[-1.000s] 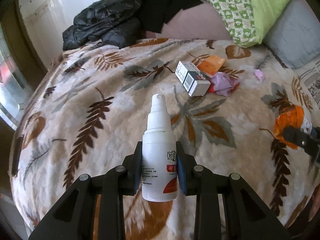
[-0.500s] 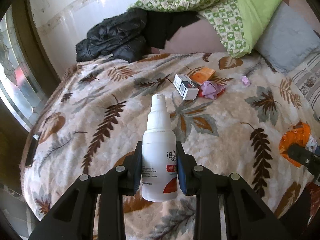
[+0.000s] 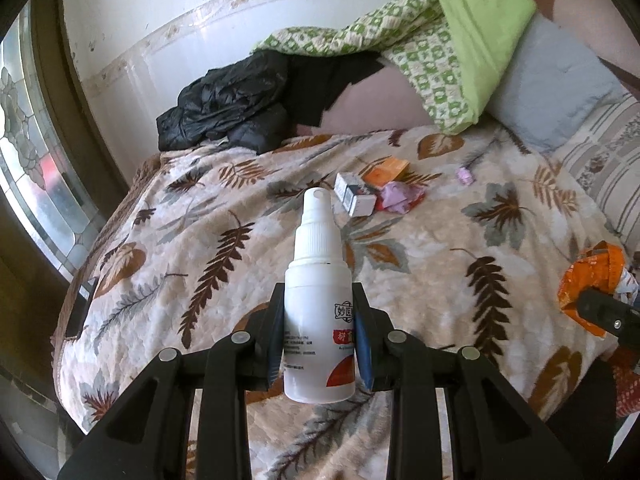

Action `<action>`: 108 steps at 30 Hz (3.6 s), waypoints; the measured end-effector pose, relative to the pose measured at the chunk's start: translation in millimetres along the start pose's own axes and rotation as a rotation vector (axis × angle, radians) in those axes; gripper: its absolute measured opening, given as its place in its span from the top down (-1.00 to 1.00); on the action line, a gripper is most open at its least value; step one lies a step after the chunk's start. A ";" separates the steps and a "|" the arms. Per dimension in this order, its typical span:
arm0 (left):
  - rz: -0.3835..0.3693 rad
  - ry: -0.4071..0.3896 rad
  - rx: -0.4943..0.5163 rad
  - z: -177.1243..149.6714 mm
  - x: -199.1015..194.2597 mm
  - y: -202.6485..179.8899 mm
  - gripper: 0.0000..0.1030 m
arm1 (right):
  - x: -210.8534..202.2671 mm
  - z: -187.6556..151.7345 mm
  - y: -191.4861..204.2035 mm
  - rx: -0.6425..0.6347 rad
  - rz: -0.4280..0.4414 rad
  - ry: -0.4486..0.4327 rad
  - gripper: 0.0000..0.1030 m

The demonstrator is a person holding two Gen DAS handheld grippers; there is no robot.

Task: Collect trash
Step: 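Carry the spray bottle and orange wrapper over to the red basket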

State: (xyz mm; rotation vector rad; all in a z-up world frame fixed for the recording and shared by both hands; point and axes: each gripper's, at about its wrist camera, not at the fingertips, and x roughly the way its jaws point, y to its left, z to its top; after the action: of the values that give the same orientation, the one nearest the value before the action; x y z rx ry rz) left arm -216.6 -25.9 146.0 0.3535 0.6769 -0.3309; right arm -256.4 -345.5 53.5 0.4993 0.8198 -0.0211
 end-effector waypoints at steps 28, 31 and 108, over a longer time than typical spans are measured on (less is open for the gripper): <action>-0.102 -0.008 0.011 -3.5 -17.5 -16.8 0.44 | -41.1 -5.1 -1.4 -0.021 -0.077 -0.064 -0.25; -0.113 0.000 0.012 -3.8 -15.2 -19.4 0.44 | -44.0 -4.7 -6.0 -0.012 -0.085 -0.070 -0.25; -0.604 -0.104 0.557 2.1 -86.1 -304.4 0.44 | -181.7 -87.6 -208.4 0.454 -0.478 -0.223 -0.27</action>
State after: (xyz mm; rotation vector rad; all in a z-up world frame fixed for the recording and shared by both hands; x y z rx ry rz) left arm -402.4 -281.9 140.6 0.6531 0.5699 -1.1174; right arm -485.7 -522.9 44.1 0.7013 0.6978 -0.7051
